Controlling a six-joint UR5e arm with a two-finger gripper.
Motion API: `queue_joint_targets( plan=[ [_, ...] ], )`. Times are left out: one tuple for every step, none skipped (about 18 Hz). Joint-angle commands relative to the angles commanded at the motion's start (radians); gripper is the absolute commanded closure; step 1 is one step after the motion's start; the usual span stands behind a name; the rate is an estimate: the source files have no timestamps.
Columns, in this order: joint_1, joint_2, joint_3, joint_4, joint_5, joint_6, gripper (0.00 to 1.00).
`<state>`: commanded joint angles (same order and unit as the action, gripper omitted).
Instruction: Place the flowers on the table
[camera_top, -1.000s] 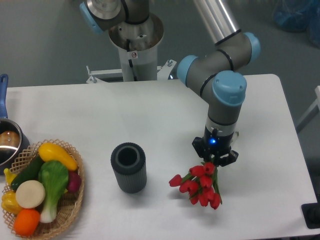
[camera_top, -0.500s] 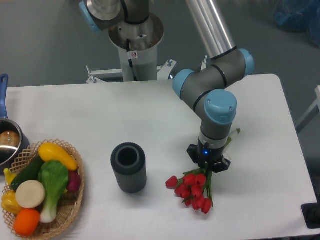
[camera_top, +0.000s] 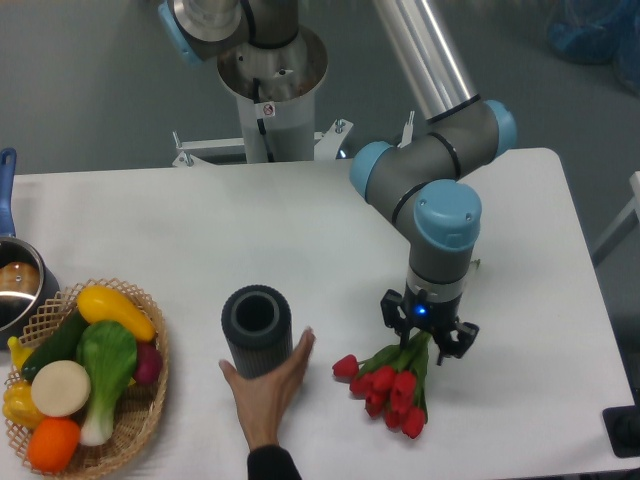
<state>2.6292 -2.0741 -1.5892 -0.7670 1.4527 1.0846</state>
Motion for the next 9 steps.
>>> queue_joint_targets(
  plan=[
    [0.014,0.008,0.000,0.000,-0.002,-0.009,0.00],
    [0.031,0.017,0.008,-0.002,0.000,-0.023,0.00],
    [0.032,0.023,0.012,-0.002,0.009,-0.022,0.00],
    [0.032,0.028,0.024,-0.005,0.015,-0.018,0.00],
    [0.040,0.035,0.026,-0.009,0.015,-0.017,0.00],
    [0.051,0.048,0.025,-0.009,0.014,-0.014,0.00],
    [0.061,0.052,0.025,-0.009,0.008,-0.008,0.00],
    [0.071,0.054,0.026,-0.011,0.006,0.006,0.00],
    [0.072,0.057,0.028,-0.011,0.006,0.026,0.00]
  ],
)
